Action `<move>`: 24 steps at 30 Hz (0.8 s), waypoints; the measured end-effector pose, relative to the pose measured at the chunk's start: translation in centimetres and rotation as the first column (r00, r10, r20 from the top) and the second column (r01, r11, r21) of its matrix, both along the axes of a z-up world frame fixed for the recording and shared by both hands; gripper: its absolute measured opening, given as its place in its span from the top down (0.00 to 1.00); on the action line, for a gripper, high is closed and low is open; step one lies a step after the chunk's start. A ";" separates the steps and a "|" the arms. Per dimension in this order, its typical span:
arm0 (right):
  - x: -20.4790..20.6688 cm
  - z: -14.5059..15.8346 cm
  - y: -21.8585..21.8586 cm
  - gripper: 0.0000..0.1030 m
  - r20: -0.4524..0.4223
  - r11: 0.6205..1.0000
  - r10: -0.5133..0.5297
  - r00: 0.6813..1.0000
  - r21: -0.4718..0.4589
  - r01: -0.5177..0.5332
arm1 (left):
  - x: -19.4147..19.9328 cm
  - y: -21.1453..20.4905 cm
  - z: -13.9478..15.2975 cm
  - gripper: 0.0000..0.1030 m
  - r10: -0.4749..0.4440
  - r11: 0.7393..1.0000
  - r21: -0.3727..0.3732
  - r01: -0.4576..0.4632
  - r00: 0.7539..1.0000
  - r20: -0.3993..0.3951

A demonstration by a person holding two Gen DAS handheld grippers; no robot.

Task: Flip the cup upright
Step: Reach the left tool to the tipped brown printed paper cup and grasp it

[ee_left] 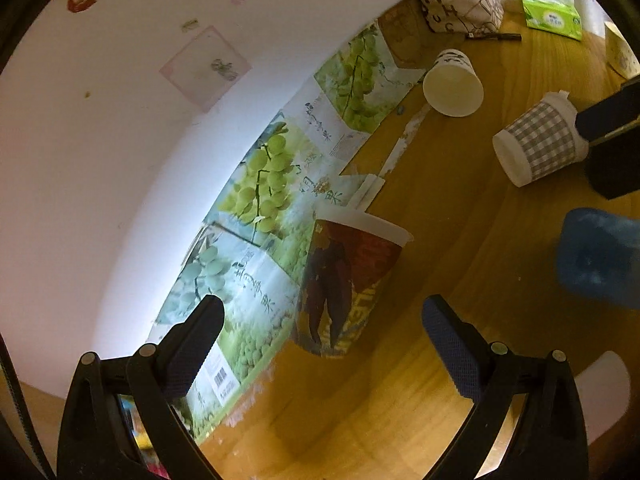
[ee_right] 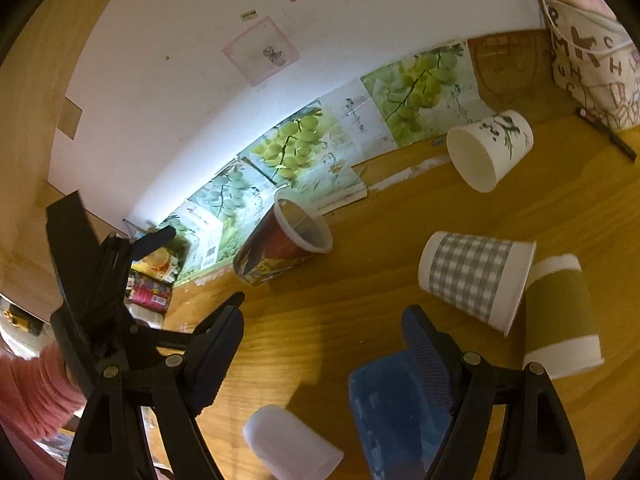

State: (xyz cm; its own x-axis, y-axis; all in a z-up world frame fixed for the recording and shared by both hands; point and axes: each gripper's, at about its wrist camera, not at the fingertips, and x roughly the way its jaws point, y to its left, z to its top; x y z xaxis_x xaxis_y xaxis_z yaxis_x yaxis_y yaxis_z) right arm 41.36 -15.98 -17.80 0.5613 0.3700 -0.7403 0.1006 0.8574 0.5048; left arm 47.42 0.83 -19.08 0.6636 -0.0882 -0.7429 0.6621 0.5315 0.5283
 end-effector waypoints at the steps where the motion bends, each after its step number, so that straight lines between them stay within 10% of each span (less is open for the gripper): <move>1: 0.1 0.0 0.0 0.20 0.002 1.000 0.002 1.000 -0.007 -0.002 | 0.2 -0.1 -0.3 0.03 -0.007 1.000 0.005 0.007 1.000 0.003; 24: 0.8 -1.3 2.0 0.20 -0.010 0.992 0.106 0.994 -0.061 -0.106 | 6.0 -0.1 -4.8 0.03 -0.026 0.999 0.015 0.028 0.993 -0.119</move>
State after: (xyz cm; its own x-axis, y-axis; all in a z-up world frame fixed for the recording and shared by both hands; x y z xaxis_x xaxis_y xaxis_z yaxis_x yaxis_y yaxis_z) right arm 42.13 -13.95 -19.11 0.5161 0.3812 -0.7670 0.0106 0.8926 0.4507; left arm 53.45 0.69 -23.93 0.5683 -0.0918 -0.8177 0.7347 0.5041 0.4540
